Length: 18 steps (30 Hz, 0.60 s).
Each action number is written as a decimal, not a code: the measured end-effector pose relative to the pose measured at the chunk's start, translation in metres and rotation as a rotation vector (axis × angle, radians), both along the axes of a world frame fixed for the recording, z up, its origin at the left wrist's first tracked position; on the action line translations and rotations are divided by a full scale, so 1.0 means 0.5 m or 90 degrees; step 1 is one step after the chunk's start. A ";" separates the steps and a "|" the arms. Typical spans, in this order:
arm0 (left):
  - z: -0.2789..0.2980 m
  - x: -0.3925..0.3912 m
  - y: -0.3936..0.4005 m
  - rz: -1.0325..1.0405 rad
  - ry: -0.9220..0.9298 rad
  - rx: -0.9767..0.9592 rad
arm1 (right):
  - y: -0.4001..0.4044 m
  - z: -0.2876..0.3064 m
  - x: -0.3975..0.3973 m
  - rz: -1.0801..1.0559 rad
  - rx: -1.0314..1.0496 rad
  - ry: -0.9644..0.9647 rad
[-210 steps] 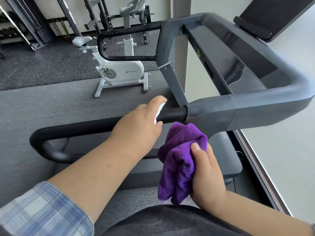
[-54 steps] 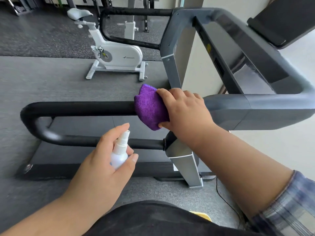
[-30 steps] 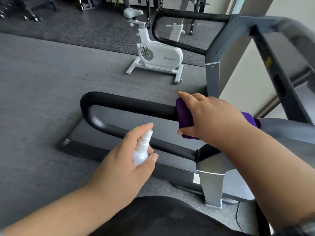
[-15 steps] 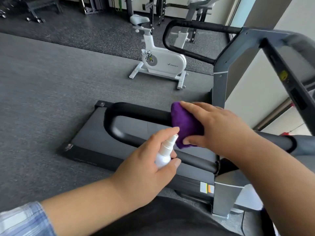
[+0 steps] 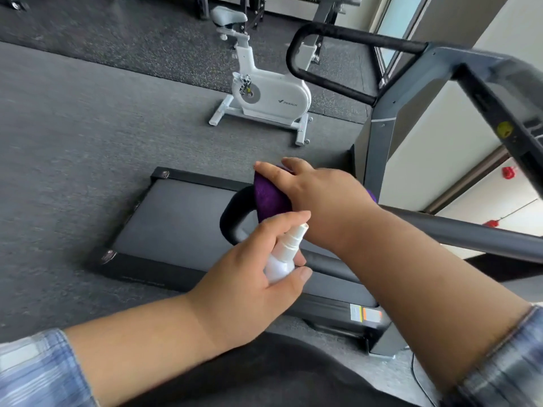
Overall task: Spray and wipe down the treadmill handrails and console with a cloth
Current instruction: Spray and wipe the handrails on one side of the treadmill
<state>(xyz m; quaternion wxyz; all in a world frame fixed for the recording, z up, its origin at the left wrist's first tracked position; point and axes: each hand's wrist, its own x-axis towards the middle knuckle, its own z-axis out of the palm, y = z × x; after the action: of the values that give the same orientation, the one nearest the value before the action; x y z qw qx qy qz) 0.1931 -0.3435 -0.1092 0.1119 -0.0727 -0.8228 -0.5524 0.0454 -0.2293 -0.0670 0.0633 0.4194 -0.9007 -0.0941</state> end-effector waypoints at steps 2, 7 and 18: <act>-0.005 0.003 -0.020 -0.013 0.004 0.008 | -0.033 -0.006 -0.001 -0.008 -0.018 -0.015; -0.009 0.013 -0.065 -0.015 -0.008 0.023 | 0.030 0.003 0.003 -0.070 -0.135 -0.128; -0.033 0.075 -0.180 0.044 -0.007 0.004 | -0.194 -0.017 0.054 -0.005 0.158 0.097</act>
<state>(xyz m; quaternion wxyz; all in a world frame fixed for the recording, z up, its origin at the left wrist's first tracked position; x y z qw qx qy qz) 0.2307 -0.4335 -0.1257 0.1264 -0.0406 -0.8238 -0.5511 0.0721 -0.3262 -0.0756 0.0784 0.4123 -0.8763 -0.2367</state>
